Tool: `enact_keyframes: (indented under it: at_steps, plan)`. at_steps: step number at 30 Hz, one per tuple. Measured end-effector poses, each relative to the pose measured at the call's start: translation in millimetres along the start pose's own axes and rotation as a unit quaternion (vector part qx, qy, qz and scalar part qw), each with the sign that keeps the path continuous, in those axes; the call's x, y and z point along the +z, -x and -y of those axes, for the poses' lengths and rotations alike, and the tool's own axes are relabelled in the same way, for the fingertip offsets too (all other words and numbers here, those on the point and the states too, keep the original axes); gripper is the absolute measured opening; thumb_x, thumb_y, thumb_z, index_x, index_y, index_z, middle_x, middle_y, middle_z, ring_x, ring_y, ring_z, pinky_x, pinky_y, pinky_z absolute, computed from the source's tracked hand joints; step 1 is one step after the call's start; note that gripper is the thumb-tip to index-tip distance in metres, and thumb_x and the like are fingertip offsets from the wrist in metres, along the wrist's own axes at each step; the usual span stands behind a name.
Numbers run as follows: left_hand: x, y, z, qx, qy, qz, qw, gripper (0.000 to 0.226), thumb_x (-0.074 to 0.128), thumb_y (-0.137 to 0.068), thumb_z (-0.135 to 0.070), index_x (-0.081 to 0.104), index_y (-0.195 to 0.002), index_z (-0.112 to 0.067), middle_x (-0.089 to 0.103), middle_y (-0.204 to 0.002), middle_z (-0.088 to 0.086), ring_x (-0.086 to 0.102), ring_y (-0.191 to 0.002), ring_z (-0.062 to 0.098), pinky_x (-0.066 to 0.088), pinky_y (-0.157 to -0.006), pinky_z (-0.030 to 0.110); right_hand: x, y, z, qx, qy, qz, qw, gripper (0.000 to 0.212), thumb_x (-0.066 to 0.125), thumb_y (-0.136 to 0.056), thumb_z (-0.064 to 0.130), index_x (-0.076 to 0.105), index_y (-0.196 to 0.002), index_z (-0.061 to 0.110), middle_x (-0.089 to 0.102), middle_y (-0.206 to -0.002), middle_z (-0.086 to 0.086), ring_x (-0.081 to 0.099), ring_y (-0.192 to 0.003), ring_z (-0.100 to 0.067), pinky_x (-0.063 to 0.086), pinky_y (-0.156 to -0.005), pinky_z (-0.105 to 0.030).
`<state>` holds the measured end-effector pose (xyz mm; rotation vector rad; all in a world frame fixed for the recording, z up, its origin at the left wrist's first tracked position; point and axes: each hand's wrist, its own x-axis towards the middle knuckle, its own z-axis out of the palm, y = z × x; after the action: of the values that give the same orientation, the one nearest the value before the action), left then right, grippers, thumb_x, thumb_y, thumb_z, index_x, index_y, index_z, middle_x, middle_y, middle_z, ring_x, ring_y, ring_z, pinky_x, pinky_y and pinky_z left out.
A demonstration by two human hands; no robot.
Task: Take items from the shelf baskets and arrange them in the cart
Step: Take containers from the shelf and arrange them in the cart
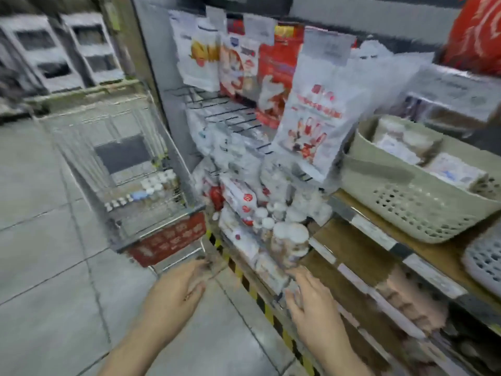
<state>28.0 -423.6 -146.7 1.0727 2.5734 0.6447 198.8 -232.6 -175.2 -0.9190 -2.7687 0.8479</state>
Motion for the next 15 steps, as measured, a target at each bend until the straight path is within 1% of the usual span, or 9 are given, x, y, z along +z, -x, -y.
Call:
enact_keyframes:
  at_steps: [2,4,6,8,11,13,15]
  plan:
    - [-25,30,49,-0.073,0.017,-0.04,0.996,0.038,0.052,-0.095,-0.027,0.044,-0.13,-0.04,0.055,-0.13,-0.009,0.051,-0.119,0.014,0.039,-0.092,0.025,34,-13,41,-0.036,0.003,0.047,0.998,0.036,0.043,-0.099,0.036,0.041,-0.134,0.033,0.045,-0.133,0.016,0.046,-0.12,-0.008,0.04,-0.098,-0.026]
    - [-45,59,97,-0.153,0.027,-0.074,0.985,0.038,0.054,-0.094,-0.028,0.048,-0.131,-0.032,0.055,-0.132,-0.006,0.05,-0.122,0.015,0.038,-0.094,0.026,68,-25,83,-0.08,0.028,0.089,0.992,0.038,0.043,-0.098,0.039,0.041,-0.134,0.031,0.045,-0.132,0.012,0.044,-0.124,-0.011,0.038,-0.1,-0.028]
    - [-61,87,144,-0.214,0.028,-0.087,0.972,0.038,0.054,-0.094,-0.031,0.049,-0.132,-0.028,0.054,-0.133,-0.005,0.049,-0.123,0.014,0.038,-0.094,0.027,102,-34,125,-0.118,0.031,0.12,0.985,0.043,0.042,-0.097,0.039,0.039,-0.138,0.029,0.043,-0.138,0.012,0.039,-0.13,-0.012,0.032,-0.106,-0.028]
    - [-75,112,184,-0.254,0.028,-0.1,0.962,0.038,0.054,-0.094,-0.031,0.05,-0.131,-0.026,0.055,-0.131,-0.005,0.051,-0.12,0.014,0.038,-0.093,0.025,131,-42,166,-0.15,0.023,0.129,0.98,0.041,0.042,-0.096,0.039,0.042,-0.136,0.028,0.046,-0.135,0.01,0.04,-0.128,-0.013,0.03,-0.105,-0.027]
    - [-96,139,228,-0.299,0.034,-0.109,0.947,0.039,0.055,-0.093,-0.031,0.052,-0.131,-0.022,0.054,-0.133,-0.003,0.051,-0.121,0.015,0.04,-0.099,0.031,163,-50,221,-0.184,0.008,0.139,0.973,0.04,0.044,-0.096,0.039,0.044,-0.134,0.027,0.05,-0.131,0.007,0.043,-0.124,-0.015,0.032,-0.103,-0.028]
    - [-110,148,253,-0.32,0.032,-0.114,0.94,0.038,0.055,-0.093,-0.031,0.052,-0.13,-0.022,0.054,-0.133,-0.004,0.052,-0.12,0.015,0.042,-0.098,0.031,177,-57,251,-0.197,-0.007,0.147,0.969,0.036,0.046,-0.096,0.036,0.047,-0.13,0.028,0.052,-0.127,0.008,0.046,-0.12,-0.014,0.036,-0.098,-0.028]
    - [-123,146,271,-0.332,0.037,-0.117,0.935,0.038,0.054,-0.093,-0.031,0.052,-0.131,-0.022,0.054,-0.133,-0.005,0.051,-0.121,0.014,0.042,-0.099,0.031,186,-67,272,-0.202,-0.015,0.157,0.967,0.034,0.049,-0.095,0.033,0.048,-0.129,0.028,0.053,-0.125,0.008,0.047,-0.118,-0.015,0.037,-0.095,-0.028]
